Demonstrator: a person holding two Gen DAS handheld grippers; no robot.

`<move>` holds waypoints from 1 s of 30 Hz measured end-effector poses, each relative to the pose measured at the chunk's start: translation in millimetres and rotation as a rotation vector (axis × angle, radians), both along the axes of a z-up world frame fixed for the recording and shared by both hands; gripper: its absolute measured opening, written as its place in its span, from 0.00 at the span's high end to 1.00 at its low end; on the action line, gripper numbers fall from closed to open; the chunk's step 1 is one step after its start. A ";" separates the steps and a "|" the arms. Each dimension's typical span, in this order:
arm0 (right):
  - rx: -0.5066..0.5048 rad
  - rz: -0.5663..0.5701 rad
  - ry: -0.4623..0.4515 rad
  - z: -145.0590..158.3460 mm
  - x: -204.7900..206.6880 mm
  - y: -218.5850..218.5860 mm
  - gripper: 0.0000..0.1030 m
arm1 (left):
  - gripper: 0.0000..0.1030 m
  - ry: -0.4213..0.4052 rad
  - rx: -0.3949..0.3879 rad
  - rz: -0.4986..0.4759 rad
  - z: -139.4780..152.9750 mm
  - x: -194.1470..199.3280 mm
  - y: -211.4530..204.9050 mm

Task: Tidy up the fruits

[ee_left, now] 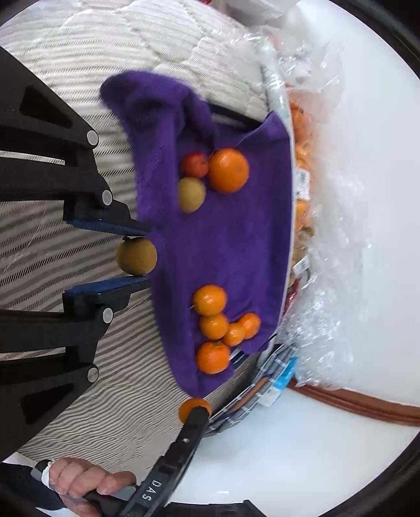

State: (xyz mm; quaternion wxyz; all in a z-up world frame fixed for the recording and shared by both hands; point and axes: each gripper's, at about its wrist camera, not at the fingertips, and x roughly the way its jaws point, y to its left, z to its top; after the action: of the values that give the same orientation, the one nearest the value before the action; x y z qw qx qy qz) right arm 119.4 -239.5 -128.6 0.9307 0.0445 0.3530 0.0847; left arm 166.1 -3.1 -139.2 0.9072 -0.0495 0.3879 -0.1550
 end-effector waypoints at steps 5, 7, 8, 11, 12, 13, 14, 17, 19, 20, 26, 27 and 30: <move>-0.005 0.028 -0.029 8.9 31.4 10.4 0.66 | 0.76 -0.051 0.024 0.078 19.2 28.3 20.8; -0.017 0.038 -0.041 9.8 47.3 15.0 0.66 | 0.76 -0.062 0.005 0.090 22.5 40.8 26.2; -0.019 0.045 -0.043 9.7 55.5 17.3 0.66 | 0.76 -0.060 -0.005 0.087 23.0 48.1 27.4; -0.009 0.072 -0.035 5.7 79.0 22.9 0.66 | 0.76 -0.043 -0.035 0.077 19.4 66.4 28.6; -0.004 0.078 -0.028 3.3 85.8 24.7 0.66 | 0.76 -0.039 -0.043 0.076 17.1 70.7 27.6; 0.000 0.082 -0.023 0.4 91.2 27.1 0.66 | 0.76 -0.036 -0.049 0.072 16.0 73.1 26.7; 0.004 0.084 -0.020 -2.8 95.5 28.7 0.66 | 0.76 -0.032 -0.052 0.068 14.2 76.3 24.8; 0.010 0.091 0.006 -13.5 105.1 33.5 0.66 | 0.76 -0.021 -0.048 0.060 7.9 80.6 19.3; 0.006 0.096 0.021 -20.8 107.5 36.6 0.66 | 0.76 -0.010 -0.047 0.055 3.9 82.9 16.7; -0.002 0.098 0.026 -23.5 107.9 37.9 0.66 | 0.76 -0.006 -0.045 0.056 2.2 83.6 16.1; -0.005 0.097 0.034 -28.3 106.5 36.3 0.66 | 0.76 -0.012 0.012 0.037 1.5 83.8 8.5; -0.007 0.097 0.037 -27.8 106.2 36.2 0.66 | 0.76 -0.016 0.033 0.042 2.8 82.7 7.0; -0.032 0.067 0.027 -19.0 97.9 34.5 0.66 | 0.73 -0.028 0.064 0.076 9.6 74.7 8.6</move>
State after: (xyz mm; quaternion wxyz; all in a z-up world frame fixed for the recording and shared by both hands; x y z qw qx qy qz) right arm 217.3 -205.0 -147.6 0.9231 0.0190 0.3683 0.1093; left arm 240.8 5.4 -129.6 0.9189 -0.0331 0.3779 -0.1086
